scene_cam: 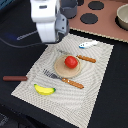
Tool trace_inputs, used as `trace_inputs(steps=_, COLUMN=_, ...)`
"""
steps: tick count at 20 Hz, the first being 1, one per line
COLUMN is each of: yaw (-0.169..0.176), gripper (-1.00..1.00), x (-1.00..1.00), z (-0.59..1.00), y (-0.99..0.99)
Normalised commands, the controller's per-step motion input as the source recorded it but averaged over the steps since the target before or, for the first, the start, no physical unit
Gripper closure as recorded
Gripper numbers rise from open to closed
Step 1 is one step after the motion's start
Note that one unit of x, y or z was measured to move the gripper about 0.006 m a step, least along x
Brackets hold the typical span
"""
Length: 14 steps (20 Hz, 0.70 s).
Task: Interact with the objects in diverse but meaningful ways.
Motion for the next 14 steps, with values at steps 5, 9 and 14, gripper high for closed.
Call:
trace_inputs(steps=5, yaw=-0.025, gripper=1.0, x=0.59, z=0.32, y=0.53)
trace_inputs(steps=9, yaw=-0.021, gripper=1.0, x=0.63, z=0.22, y=0.54)
trace_inputs(steps=14, yaw=-0.02, gripper=1.0, x=0.63, z=0.12, y=0.54)
